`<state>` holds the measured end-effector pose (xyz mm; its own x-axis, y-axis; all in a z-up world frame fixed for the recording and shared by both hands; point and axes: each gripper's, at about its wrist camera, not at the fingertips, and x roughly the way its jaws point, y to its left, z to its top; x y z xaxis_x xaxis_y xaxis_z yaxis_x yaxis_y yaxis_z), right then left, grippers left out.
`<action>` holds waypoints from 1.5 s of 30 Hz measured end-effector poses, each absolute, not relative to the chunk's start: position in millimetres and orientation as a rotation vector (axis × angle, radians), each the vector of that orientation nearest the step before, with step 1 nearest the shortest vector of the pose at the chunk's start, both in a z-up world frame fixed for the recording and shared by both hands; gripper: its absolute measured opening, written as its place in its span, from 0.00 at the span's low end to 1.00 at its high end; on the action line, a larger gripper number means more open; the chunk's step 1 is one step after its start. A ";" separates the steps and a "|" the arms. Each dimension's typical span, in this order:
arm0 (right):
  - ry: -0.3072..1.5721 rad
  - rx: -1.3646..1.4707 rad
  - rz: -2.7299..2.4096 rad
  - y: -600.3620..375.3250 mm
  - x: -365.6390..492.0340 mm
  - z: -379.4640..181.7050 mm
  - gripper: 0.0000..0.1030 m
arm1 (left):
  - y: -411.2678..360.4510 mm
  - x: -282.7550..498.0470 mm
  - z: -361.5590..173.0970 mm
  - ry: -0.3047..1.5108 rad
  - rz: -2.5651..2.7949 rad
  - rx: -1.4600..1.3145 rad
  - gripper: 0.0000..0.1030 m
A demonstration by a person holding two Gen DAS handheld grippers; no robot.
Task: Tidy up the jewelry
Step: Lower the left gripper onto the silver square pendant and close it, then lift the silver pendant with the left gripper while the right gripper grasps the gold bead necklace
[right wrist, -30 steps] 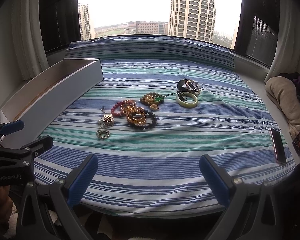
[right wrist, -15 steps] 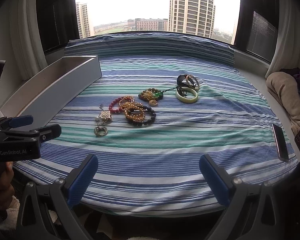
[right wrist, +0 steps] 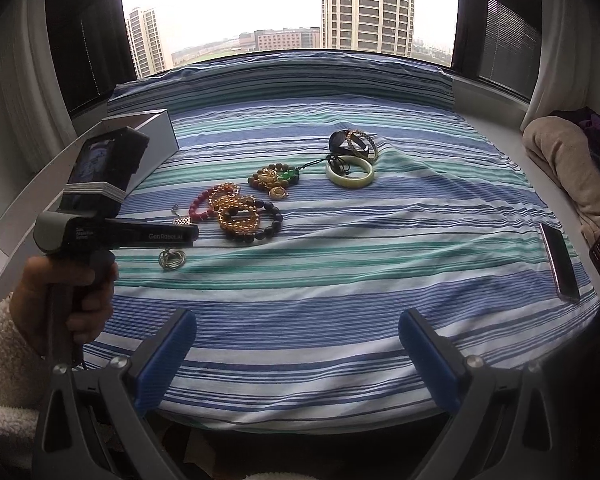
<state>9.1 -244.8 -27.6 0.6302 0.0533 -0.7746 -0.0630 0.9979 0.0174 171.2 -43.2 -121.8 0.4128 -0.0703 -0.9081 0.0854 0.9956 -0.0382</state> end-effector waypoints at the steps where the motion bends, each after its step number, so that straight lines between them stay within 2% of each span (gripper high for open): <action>1: 0.890 -0.008 0.062 -247.2 10.2 -28.5 1.00 | -44.2 172.2 -124.3 1.145 -0.095 0.018 0.79; 5: 0.898 0.005 0.049 -254.8 15.5 -32.1 1.00 | -47.4 171.7 -127.8 1.128 -0.083 0.055 0.64; 7: 0.901 0.006 0.050 -255.5 18.8 -33.2 1.00 | -47.5 171.6 -126.7 1.119 -0.093 0.055 0.53; 8: 0.901 0.005 0.052 -255.0 20.1 -33.4 1.00 | -47.5 171.6 -125.9 1.116 -0.097 0.056 0.44; 21: 0.907 0.001 0.097 -247.8 29.6 -32.6 1.00 | -8.0 141.1 -97.1 1.111 -0.129 -0.046 0.41; 28: 0.878 -0.069 0.312 -230.1 90.9 -36.8 1.00 | 24.7 107.4 -80.4 1.089 -0.095 -0.070 0.41; 30: 0.907 -0.102 0.360 -218.4 116.6 -44.7 0.92 | 33.4 98.4 -77.2 1.082 -0.084 -0.089 0.41; 32: 0.943 -0.148 0.438 -202.4 140.9 -53.8 0.65 | 42.4 90.0 -75.5 1.080 -0.071 -0.112 0.41; 37: 1.028 -0.253 0.582 -164.8 186.0 -80.2 0.40 | 57.3 76.2 -77.3 1.084 -0.051 -0.136 0.41; 40: 1.079 -0.292 0.617 -150.3 208.0 -94.4 0.34 | 64.2 71.8 -80.3 1.089 -0.042 -0.148 0.41; 45: 1.171 -0.352 0.628 -137.1 233.4 -117.9 0.33 | 69.9 66.7 -80.2 1.087 -0.044 -0.163 0.41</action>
<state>233.4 -137.1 -117.9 0.2479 0.2723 -0.9297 -0.6235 0.7794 0.0620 66.7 69.9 -80.2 0.4654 -0.1160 -0.8775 -0.0442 0.9871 -0.1539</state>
